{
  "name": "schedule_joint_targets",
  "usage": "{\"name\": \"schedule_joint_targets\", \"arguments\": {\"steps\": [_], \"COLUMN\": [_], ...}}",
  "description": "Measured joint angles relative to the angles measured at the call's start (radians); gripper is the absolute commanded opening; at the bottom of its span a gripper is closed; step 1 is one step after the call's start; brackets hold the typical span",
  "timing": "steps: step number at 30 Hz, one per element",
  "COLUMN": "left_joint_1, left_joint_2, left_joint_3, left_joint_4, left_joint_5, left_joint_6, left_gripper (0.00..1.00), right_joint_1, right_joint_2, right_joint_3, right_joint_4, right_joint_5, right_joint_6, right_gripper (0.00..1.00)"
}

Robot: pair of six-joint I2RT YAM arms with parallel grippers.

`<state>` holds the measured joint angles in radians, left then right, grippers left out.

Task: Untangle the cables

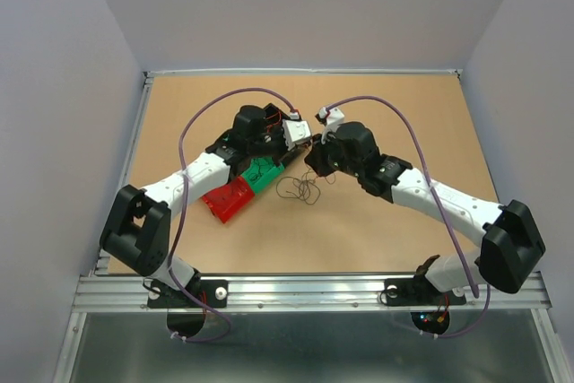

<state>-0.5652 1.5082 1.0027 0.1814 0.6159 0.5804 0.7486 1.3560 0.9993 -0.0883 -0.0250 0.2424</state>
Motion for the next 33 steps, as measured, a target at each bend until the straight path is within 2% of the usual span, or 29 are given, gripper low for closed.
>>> {"name": "schedule_joint_targets", "arguments": {"steps": [4,6,9,10,12,14,16,18,24,26,33], "left_joint_1": [0.001,0.002,0.002,0.002,0.003,0.003,0.003,0.006,0.058,0.064,0.063], "left_joint_2": [-0.022,-0.045,-0.064,-0.066,-0.074,-0.075,-0.079,-0.111,-0.168,-0.167,-0.099], "left_joint_3": [0.047,0.121,0.309,0.386,0.547,0.722,0.824,0.909,0.924,0.920,0.813], "left_joint_4": [-0.055,-0.115,-0.192,-0.216,-0.246,-0.286,-0.287,-0.269,-0.223,-0.220,-0.233], "left_joint_5": [0.003,0.014,0.020,0.019,0.011,-0.020,-0.058,-0.132,-0.235,-0.244,-0.231], "left_joint_6": [-0.037,-0.068,-0.114,-0.131,-0.161,-0.196,-0.226,-0.277,-0.383,-0.398,-0.407], "left_gripper": [0.00,0.00,0.00,0.00,0.00,0.00,0.00,0.00,0.00,0.00,0.00], "right_joint_1": [0.001,0.001,0.001,0.001,0.001,0.000,-0.016,-0.045,-0.185,-0.193,-0.173], "right_joint_2": [0.061,0.106,0.211,0.242,0.293,0.358,0.417,0.456,0.456,0.431,0.182], "right_joint_3": [-0.029,-0.040,-0.042,-0.042,-0.042,-0.039,-0.021,-0.011,-0.013,-0.029,-0.122], "right_joint_4": [0.094,0.128,0.172,0.177,0.181,0.185,0.163,0.154,0.147,0.157,0.176], "right_joint_5": [0.088,0.129,0.188,0.207,0.230,0.268,0.278,0.263,0.235,0.237,0.305], "right_joint_6": [0.022,0.032,0.053,0.061,0.076,0.102,0.150,0.195,0.315,0.328,0.357], "right_gripper": [0.11,0.12,0.14,0.22,0.25,0.20,0.11,0.09,0.09,0.09,0.09]}}
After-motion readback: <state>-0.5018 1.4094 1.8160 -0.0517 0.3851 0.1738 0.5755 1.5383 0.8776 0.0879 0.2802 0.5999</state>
